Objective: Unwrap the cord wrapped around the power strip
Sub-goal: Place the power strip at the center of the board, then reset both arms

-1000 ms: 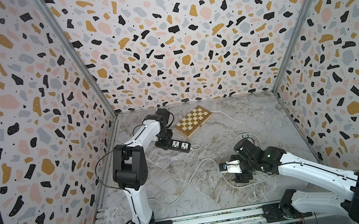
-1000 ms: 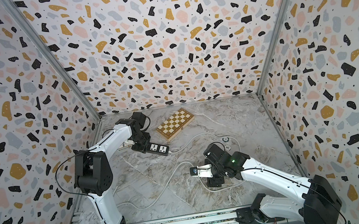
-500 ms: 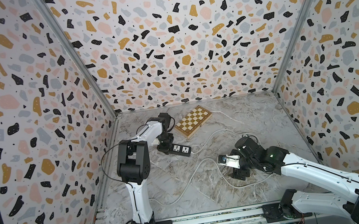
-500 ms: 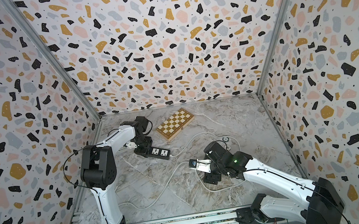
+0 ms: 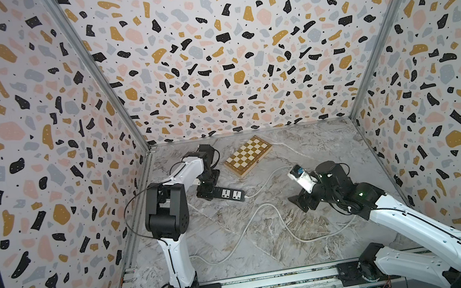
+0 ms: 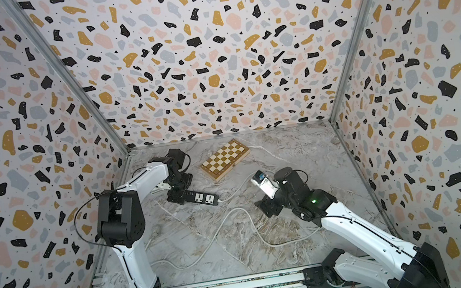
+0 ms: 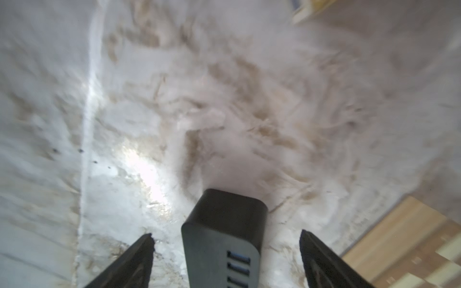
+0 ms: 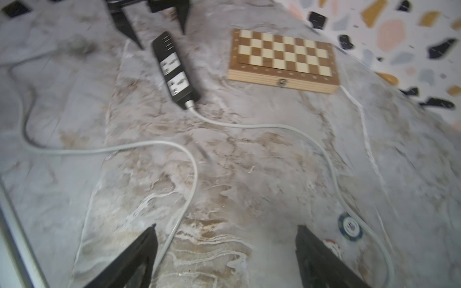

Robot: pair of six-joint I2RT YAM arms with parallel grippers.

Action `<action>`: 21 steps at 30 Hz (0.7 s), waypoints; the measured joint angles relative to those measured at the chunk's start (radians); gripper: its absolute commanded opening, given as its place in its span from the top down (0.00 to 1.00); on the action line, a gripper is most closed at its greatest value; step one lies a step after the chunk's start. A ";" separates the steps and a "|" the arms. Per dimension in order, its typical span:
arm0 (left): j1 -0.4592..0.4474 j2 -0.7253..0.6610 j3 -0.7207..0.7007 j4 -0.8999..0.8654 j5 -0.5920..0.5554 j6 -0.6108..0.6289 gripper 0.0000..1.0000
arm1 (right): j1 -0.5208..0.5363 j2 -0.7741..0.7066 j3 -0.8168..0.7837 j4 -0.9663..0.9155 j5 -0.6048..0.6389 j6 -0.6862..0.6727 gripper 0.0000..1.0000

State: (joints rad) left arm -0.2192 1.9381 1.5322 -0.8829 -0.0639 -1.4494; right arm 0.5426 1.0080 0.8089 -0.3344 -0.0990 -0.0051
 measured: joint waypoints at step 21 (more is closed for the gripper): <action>0.189 -0.610 -0.811 0.925 -0.264 1.222 0.01 | -0.549 0.379 -0.257 0.601 0.406 0.192 0.14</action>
State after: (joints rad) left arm -0.0303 1.3281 0.7212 0.0422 -0.3279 -0.2272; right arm -0.0067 1.3869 0.5514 0.2668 0.3073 0.1864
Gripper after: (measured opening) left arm 0.988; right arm 0.861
